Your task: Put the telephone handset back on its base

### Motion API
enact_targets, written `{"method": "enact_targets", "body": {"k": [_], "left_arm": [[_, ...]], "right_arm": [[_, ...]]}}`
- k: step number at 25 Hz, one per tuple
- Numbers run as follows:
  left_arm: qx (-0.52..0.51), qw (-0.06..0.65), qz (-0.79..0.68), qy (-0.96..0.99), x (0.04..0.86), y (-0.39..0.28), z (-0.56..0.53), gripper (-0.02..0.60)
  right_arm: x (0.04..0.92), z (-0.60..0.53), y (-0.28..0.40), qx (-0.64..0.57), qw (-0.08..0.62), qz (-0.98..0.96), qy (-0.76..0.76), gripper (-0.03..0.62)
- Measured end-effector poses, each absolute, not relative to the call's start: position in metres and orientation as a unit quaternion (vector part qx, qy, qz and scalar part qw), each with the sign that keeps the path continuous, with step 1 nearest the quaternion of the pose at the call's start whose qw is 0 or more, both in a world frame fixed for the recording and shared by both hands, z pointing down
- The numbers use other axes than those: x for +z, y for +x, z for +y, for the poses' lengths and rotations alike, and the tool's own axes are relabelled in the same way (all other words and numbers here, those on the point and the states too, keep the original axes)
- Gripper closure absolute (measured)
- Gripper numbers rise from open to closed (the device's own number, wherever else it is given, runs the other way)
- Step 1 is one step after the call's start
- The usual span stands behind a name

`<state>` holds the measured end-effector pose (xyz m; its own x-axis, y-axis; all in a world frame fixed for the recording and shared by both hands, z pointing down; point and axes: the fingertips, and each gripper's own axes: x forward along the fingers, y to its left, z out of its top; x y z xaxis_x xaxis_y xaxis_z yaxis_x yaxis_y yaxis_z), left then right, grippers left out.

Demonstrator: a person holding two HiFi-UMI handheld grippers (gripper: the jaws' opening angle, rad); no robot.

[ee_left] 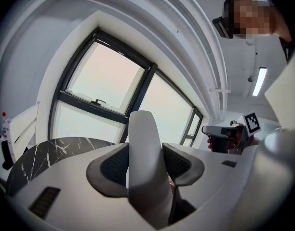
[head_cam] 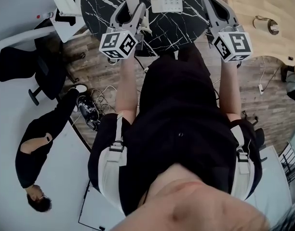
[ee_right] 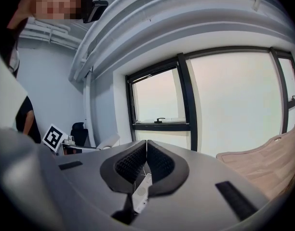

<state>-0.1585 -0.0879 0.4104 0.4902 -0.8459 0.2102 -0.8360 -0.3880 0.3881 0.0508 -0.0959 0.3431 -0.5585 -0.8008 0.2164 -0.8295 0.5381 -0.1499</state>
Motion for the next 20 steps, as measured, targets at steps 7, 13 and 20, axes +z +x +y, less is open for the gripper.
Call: {"method": "enact_targets", "body": {"k": [7, 13, 20], "left_arm": [[0.01, 0.251, -0.51, 0.823, 0.44, -0.146, -0.108, 0.356], [0.031, 0.272, -0.512, 0.814, 0.463, -0.131, -0.122, 0.356], [0.056, 0.291, -0.521, 0.8, 0.493, -0.122, -0.136, 0.356]], "right_arm": [[0.369, -0.115, 0.047, 0.144, 0.081, -0.88, 0.445, 0.563], [0.387, -0.132, 0.046, 0.164, 0.091, -0.884, 0.428, 0.563], [0.405, -0.149, 0.044, 0.184, 0.104, -0.888, 0.408, 0.563]]}}
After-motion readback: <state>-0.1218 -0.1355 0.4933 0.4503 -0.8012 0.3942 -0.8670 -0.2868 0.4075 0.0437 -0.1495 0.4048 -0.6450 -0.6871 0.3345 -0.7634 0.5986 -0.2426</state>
